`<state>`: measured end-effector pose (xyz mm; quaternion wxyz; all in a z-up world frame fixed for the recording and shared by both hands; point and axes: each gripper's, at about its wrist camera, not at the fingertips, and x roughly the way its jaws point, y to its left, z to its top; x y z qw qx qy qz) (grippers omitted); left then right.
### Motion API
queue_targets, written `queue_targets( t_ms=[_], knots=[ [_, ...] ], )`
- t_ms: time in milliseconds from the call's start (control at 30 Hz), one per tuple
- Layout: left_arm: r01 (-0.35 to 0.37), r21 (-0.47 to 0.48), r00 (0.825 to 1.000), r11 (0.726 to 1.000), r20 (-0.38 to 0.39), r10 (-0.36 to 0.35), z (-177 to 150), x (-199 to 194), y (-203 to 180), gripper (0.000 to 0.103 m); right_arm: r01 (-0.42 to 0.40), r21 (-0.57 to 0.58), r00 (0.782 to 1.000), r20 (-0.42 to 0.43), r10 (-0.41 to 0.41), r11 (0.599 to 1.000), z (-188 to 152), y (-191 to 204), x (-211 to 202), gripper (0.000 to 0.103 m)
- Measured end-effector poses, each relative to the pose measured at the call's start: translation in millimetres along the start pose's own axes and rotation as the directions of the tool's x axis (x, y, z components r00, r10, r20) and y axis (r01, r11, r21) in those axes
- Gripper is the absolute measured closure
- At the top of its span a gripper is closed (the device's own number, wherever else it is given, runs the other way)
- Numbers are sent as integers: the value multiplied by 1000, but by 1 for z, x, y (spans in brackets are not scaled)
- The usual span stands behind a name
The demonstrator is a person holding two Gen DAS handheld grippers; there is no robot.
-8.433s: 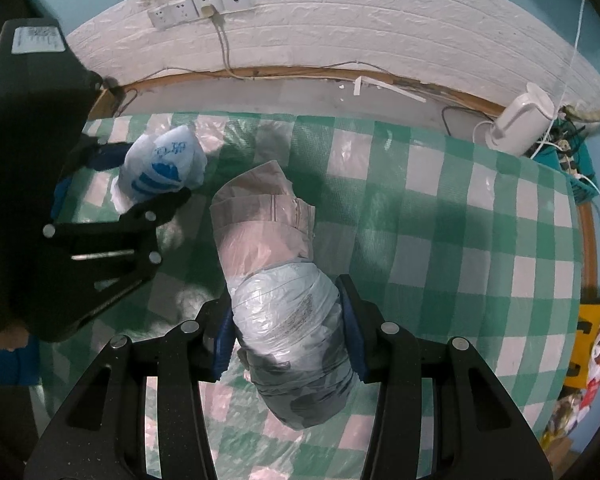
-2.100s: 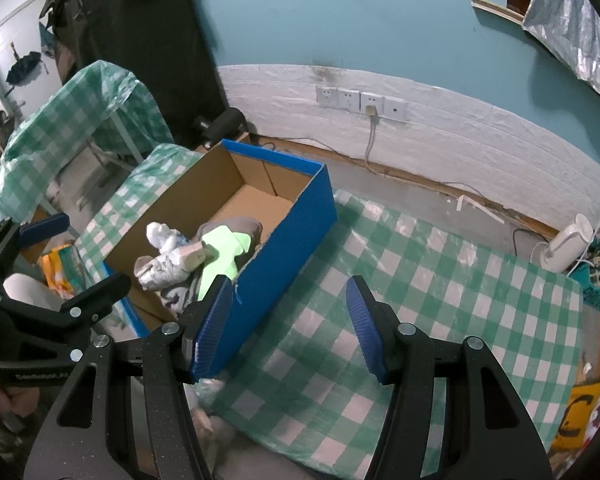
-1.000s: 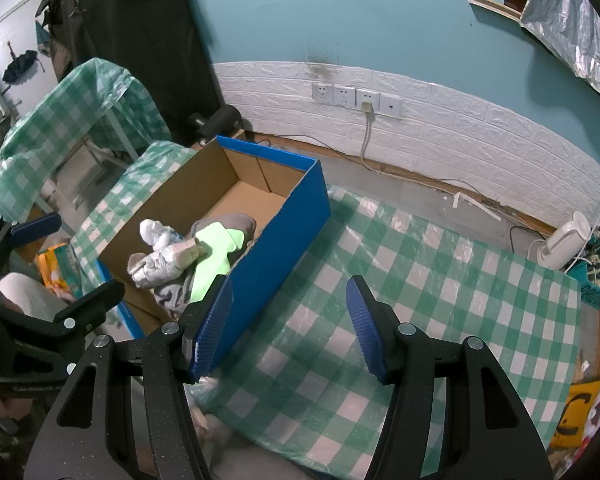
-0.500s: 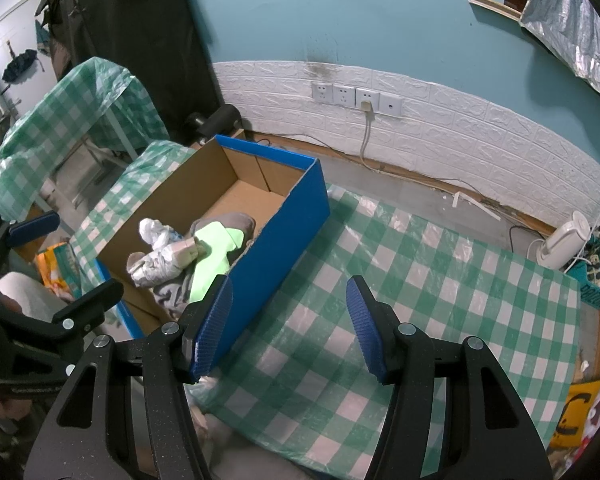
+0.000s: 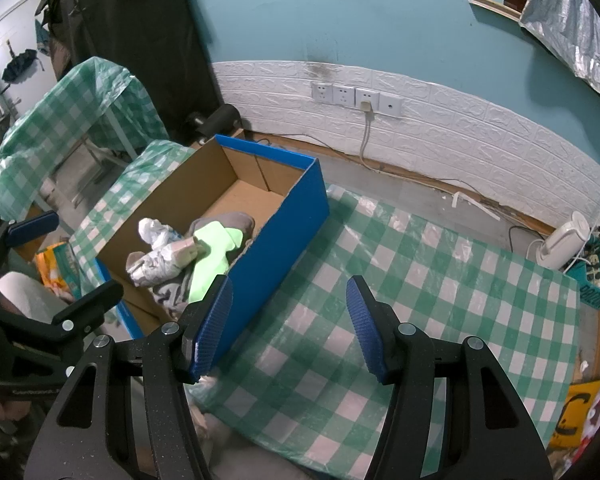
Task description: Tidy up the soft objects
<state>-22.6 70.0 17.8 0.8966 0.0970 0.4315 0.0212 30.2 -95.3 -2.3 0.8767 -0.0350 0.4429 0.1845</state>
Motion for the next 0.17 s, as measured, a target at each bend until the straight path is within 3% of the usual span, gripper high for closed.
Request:
queue_targets(
  t_ms=[167],
  knots=[
    [-3, -1, 1000, 1000, -1, 3, 0, 0, -1, 1, 1, 0, 1000, 1, -1, 1000, 0, 0, 0, 44]
  ],
)
